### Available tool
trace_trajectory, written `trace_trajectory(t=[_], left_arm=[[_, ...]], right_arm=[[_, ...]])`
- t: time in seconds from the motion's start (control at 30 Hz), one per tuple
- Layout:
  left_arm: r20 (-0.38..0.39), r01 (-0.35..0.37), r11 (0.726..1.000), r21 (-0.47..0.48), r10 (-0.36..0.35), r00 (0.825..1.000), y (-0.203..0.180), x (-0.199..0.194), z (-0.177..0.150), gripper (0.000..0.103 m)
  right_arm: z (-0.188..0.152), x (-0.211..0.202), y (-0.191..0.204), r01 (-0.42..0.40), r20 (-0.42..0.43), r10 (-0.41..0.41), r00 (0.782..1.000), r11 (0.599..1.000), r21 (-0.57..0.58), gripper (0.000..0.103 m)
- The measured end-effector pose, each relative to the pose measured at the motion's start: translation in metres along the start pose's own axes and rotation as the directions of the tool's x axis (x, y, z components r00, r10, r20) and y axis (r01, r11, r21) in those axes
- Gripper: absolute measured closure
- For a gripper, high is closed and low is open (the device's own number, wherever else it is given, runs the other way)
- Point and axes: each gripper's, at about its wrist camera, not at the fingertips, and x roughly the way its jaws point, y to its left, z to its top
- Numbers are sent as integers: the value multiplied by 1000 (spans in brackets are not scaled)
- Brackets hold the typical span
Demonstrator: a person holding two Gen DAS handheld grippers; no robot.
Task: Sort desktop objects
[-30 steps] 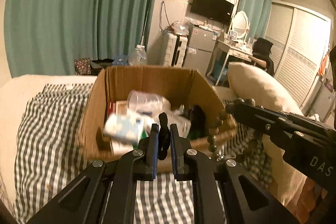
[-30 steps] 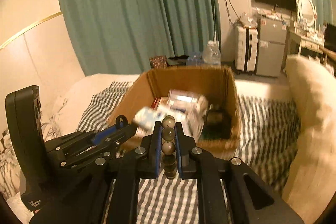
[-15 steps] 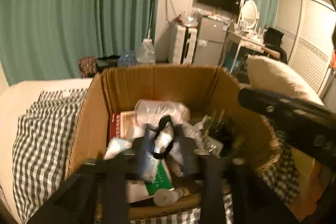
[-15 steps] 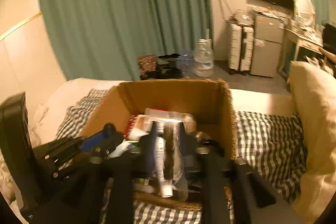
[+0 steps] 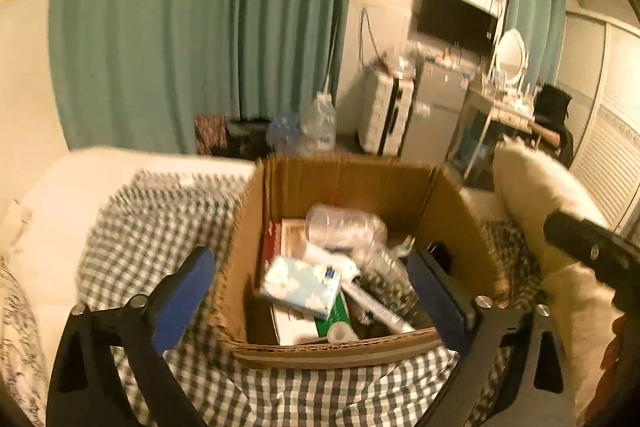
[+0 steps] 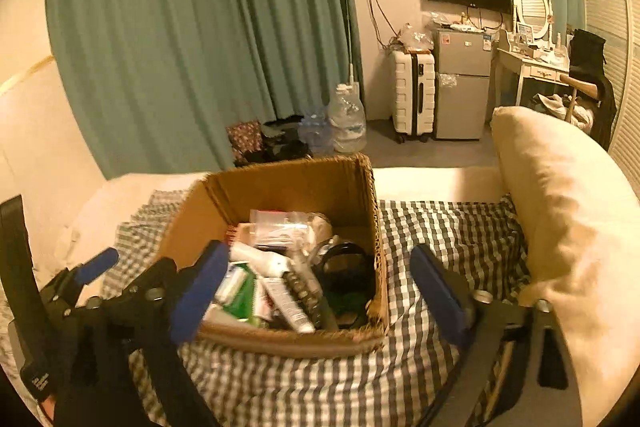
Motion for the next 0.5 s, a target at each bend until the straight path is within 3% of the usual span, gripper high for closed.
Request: trace_trajectory(t=[0.07,0.17,0.27,0.5], left_arm=[[38,-6,1000,8,6,999,1,-20,9,0],[76,-56,998,29,54,996,-2,-46,12,0],[70,-96,994,43,92,993,-4,-54,8,0],[23,-61,998,8,61,998,5,-43,-41,0]], right_arm=[[1,-20,4,-5,22,6,1000,1000,-15,0],[1,-44,12,2,47,0,999,999,-43,0],[-5,-55,14,2,54,1,999,999,-48,0],[-46,-40,7,5,1,-5,1000,999,-42,0]])
